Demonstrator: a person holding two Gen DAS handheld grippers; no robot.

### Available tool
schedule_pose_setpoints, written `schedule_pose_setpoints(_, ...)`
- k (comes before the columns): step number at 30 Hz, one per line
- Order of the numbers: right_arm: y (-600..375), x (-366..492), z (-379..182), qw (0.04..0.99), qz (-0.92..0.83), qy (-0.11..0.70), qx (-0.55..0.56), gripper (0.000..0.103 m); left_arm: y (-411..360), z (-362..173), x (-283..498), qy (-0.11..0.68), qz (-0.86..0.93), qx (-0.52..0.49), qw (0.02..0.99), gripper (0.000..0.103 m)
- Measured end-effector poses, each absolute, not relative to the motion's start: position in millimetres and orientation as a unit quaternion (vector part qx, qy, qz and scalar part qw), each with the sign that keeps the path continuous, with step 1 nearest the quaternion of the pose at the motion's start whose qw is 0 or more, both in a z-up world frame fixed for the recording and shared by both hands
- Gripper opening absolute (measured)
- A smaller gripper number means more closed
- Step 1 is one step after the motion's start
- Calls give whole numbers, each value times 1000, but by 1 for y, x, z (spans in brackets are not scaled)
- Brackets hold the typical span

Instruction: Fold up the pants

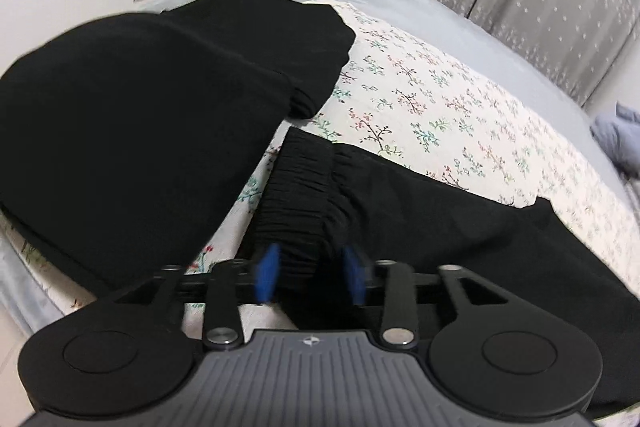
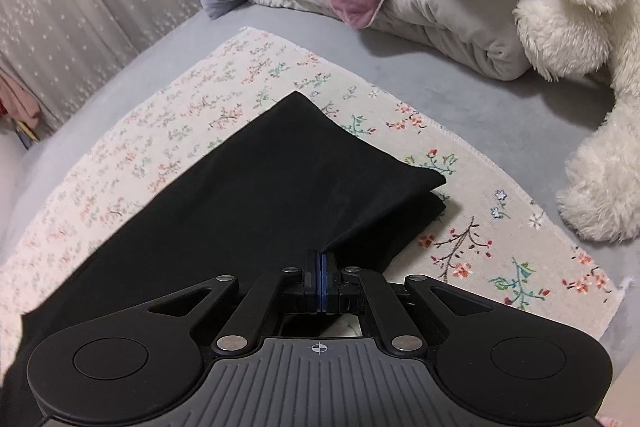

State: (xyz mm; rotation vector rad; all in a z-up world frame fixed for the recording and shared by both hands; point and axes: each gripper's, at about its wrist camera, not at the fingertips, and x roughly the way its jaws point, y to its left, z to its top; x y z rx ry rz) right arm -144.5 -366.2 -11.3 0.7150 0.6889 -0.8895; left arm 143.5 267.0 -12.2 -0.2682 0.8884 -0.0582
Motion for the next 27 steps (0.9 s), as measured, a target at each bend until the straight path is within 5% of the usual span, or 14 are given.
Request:
schedule_pose_setpoints(3, -355, -143, -6, 791, -423, 330, 295, 11, 272, -9, 139, 423, -31, -126, 897, 63)
schedule_pose_setpoints(8, -342, -150, 8, 791, -463, 315, 246, 51, 276, 2, 139, 410, -39, -145, 899, 66)
schedule_pose_setpoints(12, -336, -150, 15, 799, -474, 300, 216, 54, 264, 12, 148, 396, -45, -137, 907, 74)
schedule_pose_setpoints(16, -324, -127, 15, 828, -428, 313, 183, 68, 241, 14, 157, 394, -47, -92, 914, 83)
schedule_pose_setpoints(27, -230, 57, 19, 923, -117, 360, 64, 69, 249, -24, 166, 401, -8, -75, 913, 84)
